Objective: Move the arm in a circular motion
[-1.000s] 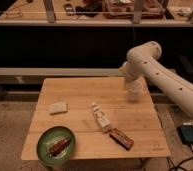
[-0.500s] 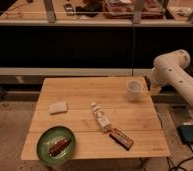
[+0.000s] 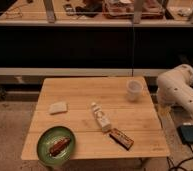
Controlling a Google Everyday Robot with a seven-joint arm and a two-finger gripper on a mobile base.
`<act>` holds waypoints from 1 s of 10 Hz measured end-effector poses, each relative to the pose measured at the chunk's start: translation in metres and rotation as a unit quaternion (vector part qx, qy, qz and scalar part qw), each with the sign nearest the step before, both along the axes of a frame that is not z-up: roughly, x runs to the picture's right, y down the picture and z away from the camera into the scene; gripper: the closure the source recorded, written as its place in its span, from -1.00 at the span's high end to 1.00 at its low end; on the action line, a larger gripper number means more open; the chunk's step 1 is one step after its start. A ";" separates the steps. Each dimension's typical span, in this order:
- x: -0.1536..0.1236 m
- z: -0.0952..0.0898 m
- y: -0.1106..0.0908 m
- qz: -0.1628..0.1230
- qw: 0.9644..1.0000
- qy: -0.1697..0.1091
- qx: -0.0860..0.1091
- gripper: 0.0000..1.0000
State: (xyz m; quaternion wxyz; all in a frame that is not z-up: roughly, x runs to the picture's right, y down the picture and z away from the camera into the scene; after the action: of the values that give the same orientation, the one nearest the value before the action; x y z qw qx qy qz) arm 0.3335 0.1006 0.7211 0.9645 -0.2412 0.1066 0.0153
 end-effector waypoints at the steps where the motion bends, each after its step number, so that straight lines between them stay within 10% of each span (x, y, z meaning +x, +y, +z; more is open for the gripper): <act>1: -0.034 -0.012 0.021 -0.027 0.999 -0.024 -0.029 0.30; 5: -0.179 -0.031 0.060 -0.131 0.971 -0.172 -0.108 0.30; 8: -0.251 -0.026 0.020 -0.183 0.948 -0.241 -0.098 0.30; 10: -0.276 -0.024 -0.004 -0.196 0.940 -0.266 -0.089 0.30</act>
State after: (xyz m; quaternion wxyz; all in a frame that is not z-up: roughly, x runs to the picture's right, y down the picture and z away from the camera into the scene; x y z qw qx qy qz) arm 0.0580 0.0966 0.6971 0.9161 -0.2960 -0.1073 -0.2484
